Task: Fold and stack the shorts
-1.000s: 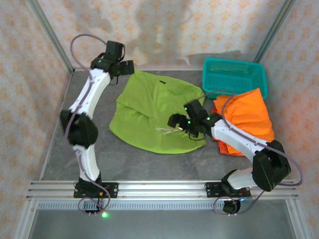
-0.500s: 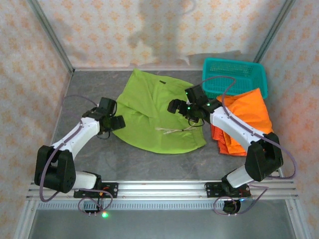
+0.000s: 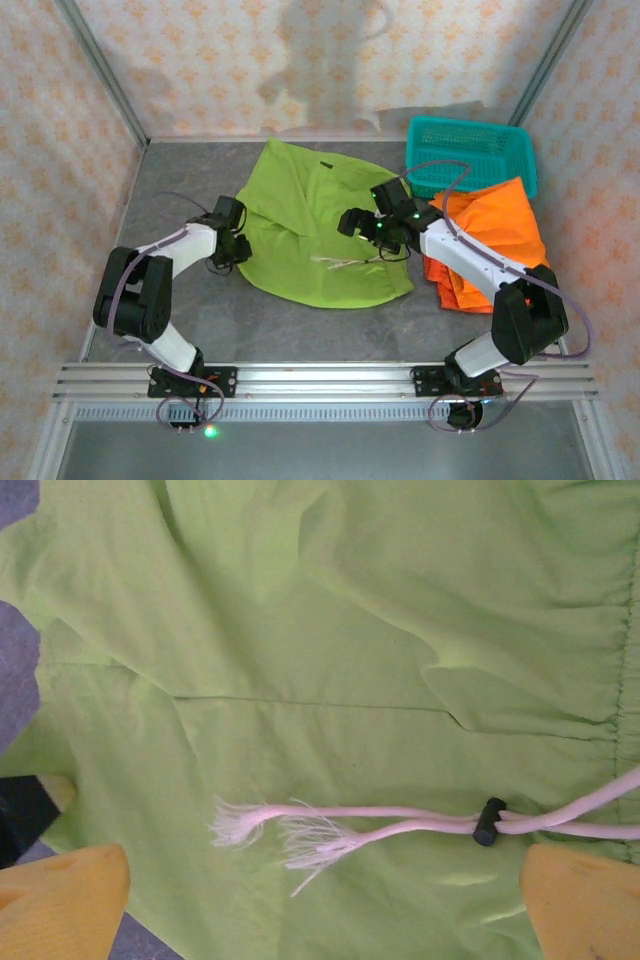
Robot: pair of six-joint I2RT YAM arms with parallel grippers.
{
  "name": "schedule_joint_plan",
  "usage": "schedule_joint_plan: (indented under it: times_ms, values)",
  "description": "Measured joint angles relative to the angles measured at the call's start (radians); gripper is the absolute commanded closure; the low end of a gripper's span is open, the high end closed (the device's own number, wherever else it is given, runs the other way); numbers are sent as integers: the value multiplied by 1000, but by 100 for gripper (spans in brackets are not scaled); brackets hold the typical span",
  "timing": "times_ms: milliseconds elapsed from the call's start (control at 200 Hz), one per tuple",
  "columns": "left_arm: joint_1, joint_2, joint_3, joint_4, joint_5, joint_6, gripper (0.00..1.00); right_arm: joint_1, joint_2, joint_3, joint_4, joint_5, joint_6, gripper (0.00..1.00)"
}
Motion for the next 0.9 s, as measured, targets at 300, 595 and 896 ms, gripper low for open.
schedule_joint_plan:
  times_ms: [300, 595, 896]
  values:
    - [-38, -236, 249, -256, -171, 60, 95, 0, 12, -35, 16, 0, 2, 0]
    - [-85, -225, 454, -499, -324, 130, 29, 0, 66, -35, 31, -7, 3, 0]
    - [-25, -262, 362, -449, -205, 110, 14, 5, 66, -39, 47, -42, -3, 1]
